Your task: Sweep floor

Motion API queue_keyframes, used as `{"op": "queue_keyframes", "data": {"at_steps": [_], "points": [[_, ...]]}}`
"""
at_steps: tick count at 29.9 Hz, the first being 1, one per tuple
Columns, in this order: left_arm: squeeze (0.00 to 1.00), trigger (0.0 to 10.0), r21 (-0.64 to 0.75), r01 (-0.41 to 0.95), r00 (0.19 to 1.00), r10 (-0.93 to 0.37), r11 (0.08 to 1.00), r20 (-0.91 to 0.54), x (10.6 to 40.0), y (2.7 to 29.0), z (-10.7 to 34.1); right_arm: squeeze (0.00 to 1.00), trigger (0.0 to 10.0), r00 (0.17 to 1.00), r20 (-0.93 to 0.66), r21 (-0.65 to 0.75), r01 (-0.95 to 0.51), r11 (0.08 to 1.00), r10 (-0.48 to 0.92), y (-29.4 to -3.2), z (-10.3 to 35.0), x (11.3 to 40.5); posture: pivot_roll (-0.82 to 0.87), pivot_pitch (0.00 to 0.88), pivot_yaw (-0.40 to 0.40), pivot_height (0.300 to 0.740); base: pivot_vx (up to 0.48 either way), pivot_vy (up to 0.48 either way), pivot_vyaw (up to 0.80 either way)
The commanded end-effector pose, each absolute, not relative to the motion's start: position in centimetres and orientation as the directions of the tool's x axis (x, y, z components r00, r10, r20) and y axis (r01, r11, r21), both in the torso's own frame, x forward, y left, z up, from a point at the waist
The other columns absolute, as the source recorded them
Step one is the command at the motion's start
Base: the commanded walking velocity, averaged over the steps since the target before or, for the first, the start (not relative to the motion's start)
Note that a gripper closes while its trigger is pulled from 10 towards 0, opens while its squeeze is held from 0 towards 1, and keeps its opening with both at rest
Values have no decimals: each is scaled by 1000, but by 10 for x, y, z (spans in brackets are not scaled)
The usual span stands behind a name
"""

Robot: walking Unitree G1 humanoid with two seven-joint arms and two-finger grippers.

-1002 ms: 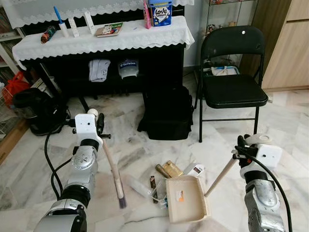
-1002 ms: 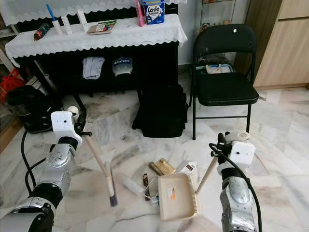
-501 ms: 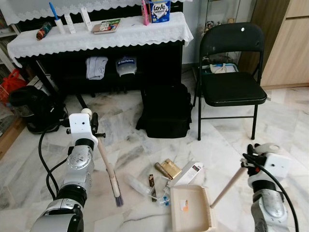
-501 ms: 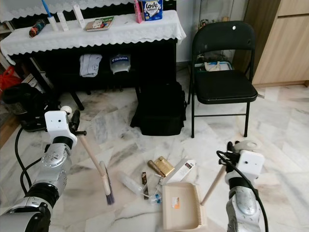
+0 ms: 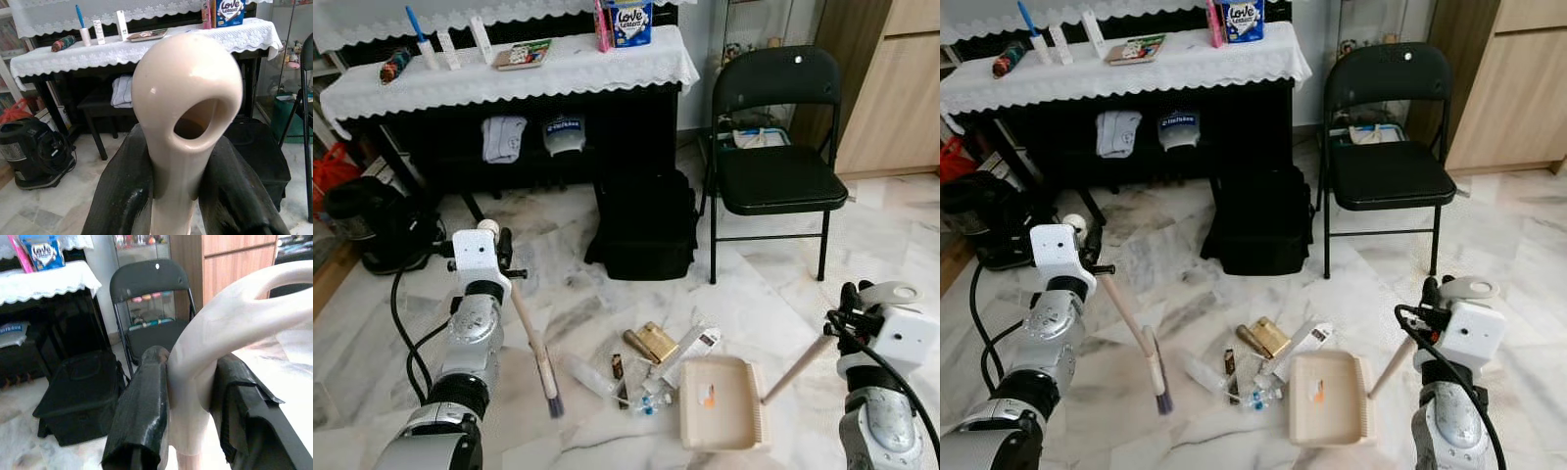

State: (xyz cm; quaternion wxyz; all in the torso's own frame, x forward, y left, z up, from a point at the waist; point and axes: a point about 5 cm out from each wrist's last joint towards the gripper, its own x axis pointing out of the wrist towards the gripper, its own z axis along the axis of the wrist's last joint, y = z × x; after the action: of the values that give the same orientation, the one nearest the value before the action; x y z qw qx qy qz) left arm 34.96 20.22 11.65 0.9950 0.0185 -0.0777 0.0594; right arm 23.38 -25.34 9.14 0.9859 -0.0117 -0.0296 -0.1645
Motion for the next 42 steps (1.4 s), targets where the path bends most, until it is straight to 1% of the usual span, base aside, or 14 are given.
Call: {"op": "queue_keyframes", "data": {"at_steps": [1, 6, 7, 21, 25, 32, 37, 42], "points": [[0, 10000, 32, -129, 972, 120, 991, 201, 351, 207, 125, 0, 10000, 936, 29, 8, 351, 936, -351, -255, 84, 231, -262, 0, 128, 740, 0, 0, 0], [0, 10000, 33, -129, 972, 120, 991, 201, 351, 208, 125, 0, 10000, 932, -1, 15, 362, 932, -362, -257, 78, 228, -254, 0, 127, 740, 0, 0, 0], [0, 10000, 35, -128, 973, 118, 991, 201, 351, 208, 126, 0, 10000, 925, -32, 23, 379, 925, -378, -258, 73, 227, -253, 0, 128, 740, 0, 0, 0], [0, 10000, 38, -122, 975, 113, 992, 192, 350, 210, 124, 0, 10000, 912, -67, 8, 406, 914, -405, -263, 59, 228, -237, 0, 139, 740, 0, 0, 0], [0, 10000, 37, -123, 975, 113, 992, 193, 350, 211, 124, 0, 10000, 908, -69, 2, 414, 910, -413, -265, 57, 229, -235, 0, 139, 740, 0, 0, 0], [0, 10000, 35, -124, 973, 114, 992, 200, 350, 212, 125, 0, 10000, 912, -27, -4, 409, 913, -409, -266, 65, 235, -236, 0, 135, 740, 0, 0, 0], [0, 10000, 33, -120, 974, 112, 992, 196, 350, 210, 124, 0, 10000, 910, -32, -7, 414, 910, -414, -268, 62, 236, -236, 0, 134, 740, 0, 0, 0], [0, 10000, 12, -123, 977, 119, 992, 175, 348, 209, 118, 0, 10000, 909, -110, -34, 401, 916, -402, -269, 38, 239, -229, 0, 140, 740, 0, 0, 0]]}}
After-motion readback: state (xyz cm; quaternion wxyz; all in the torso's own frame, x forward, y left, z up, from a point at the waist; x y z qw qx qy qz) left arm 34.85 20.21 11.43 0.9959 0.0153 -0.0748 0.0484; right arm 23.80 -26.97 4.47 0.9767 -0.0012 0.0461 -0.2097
